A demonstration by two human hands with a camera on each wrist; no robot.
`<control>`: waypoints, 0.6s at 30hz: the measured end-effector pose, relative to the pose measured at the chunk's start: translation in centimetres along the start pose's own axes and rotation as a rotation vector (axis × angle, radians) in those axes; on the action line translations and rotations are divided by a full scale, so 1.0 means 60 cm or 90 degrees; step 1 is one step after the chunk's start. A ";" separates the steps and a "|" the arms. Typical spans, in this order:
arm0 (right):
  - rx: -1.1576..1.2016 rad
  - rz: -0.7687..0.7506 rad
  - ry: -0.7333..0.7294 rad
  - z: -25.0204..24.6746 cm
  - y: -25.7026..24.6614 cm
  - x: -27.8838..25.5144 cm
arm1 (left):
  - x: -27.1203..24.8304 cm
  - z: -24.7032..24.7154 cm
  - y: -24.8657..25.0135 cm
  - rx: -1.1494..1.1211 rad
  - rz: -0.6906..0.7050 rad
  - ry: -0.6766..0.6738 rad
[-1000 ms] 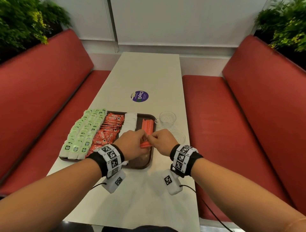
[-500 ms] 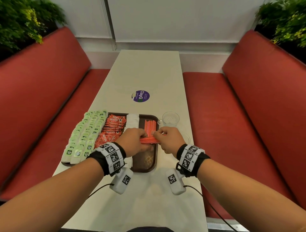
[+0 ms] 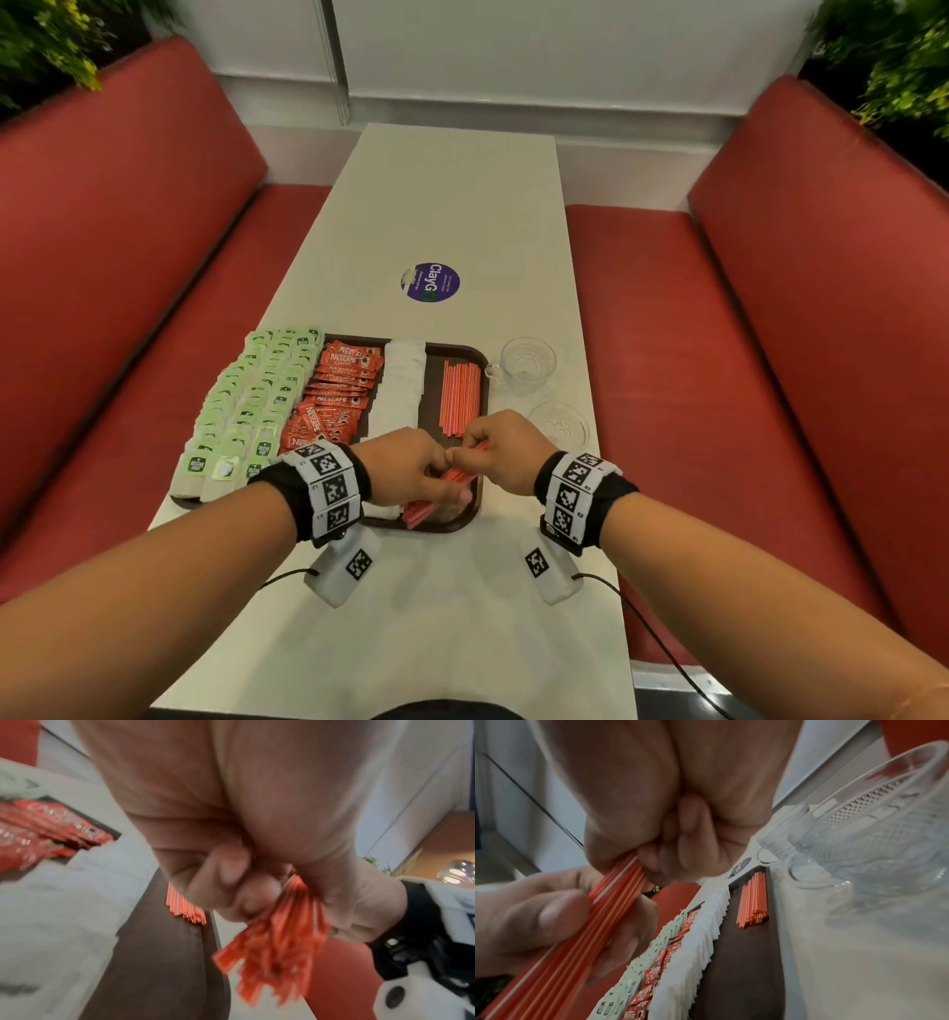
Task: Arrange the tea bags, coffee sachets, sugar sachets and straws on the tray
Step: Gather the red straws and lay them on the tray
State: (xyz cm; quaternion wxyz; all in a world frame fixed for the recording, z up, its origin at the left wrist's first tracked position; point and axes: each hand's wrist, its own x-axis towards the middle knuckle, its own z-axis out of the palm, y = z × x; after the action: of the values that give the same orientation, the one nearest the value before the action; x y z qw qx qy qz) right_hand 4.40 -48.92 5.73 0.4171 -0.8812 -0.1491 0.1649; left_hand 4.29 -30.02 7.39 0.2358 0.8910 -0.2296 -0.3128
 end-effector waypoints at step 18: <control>-0.256 0.304 -0.137 0.072 0.060 0.010 | 0.116 0.056 -0.010 0.136 -0.275 -0.016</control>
State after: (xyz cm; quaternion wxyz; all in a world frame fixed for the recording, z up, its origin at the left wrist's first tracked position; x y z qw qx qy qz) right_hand 3.60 -47.94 0.21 0.1661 -0.9336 -0.0112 0.3174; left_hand 7.05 -34.35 1.58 0.0650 0.9353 -0.0685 -0.3410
